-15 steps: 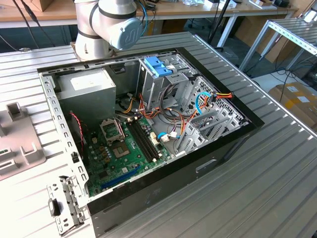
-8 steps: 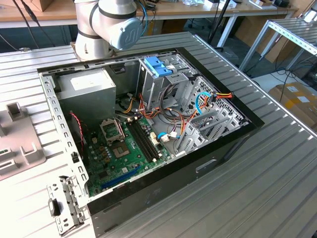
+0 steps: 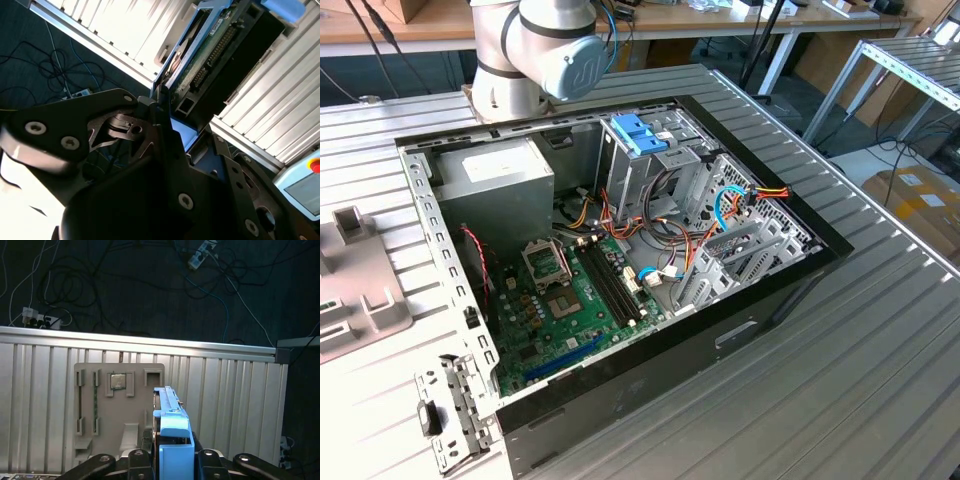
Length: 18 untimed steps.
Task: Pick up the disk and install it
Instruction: 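Pick up the disk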
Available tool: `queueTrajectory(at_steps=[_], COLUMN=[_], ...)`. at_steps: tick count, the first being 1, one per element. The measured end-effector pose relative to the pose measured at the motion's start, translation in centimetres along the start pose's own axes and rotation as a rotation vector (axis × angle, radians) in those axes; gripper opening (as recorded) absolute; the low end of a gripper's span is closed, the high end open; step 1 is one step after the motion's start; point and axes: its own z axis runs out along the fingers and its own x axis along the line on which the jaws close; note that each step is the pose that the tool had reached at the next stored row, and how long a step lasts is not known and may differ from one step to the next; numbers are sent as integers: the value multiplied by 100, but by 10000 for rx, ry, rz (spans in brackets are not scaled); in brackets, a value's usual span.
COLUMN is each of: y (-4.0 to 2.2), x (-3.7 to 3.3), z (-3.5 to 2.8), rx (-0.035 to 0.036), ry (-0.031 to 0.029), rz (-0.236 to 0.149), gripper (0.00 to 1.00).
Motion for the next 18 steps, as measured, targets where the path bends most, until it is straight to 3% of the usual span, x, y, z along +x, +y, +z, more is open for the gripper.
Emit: queueTrajectory(at_steps=[18], y=[-83], x=[59], z=[0], rx=[0], ry=[0], rz=[-1], gripper=[37])
